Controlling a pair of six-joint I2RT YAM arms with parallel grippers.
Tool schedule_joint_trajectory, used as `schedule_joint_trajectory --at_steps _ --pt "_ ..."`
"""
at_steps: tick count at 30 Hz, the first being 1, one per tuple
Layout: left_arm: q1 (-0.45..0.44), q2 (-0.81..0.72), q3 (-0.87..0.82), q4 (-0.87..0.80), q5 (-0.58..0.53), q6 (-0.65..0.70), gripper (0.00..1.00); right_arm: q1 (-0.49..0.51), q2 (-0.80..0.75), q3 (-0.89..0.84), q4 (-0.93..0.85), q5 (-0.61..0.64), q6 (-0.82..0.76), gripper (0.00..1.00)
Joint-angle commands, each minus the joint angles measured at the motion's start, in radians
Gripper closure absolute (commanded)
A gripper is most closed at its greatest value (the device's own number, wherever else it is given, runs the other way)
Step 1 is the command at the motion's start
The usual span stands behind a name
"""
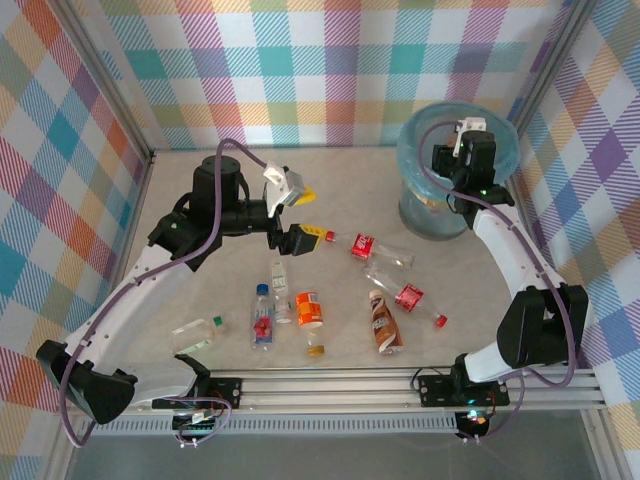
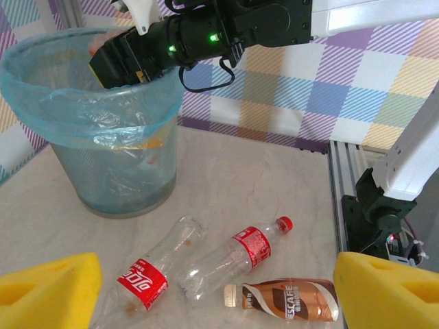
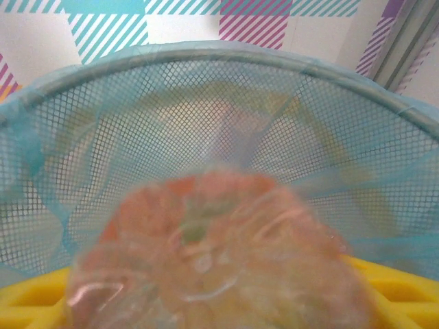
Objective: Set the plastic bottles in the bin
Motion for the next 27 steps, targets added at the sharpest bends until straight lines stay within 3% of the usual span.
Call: schedule_joint_trajectory --at_steps 1,6,17,23,27 --pt "-0.001 0.005 -0.001 0.021 0.008 -0.015 0.13 -0.011 0.035 0.02 -0.087 -0.025 0.036 0.23" --pt "-0.001 0.013 0.005 0.022 0.008 -0.016 0.13 -0.012 -0.015 0.083 -0.13 -0.031 0.072 0.17" --pt "-0.002 0.02 0.023 0.018 -0.003 -0.04 0.13 -0.011 -0.071 0.159 -0.196 -0.067 0.11 0.19" --pt "-0.002 0.025 0.061 -0.023 -0.095 -0.1 0.14 -0.008 -0.106 0.245 -0.273 -0.176 0.19 0.22" --pt "0.0 0.013 0.08 -0.065 -0.241 -0.209 0.14 0.017 -0.145 0.291 -0.316 -0.245 0.222 0.24"
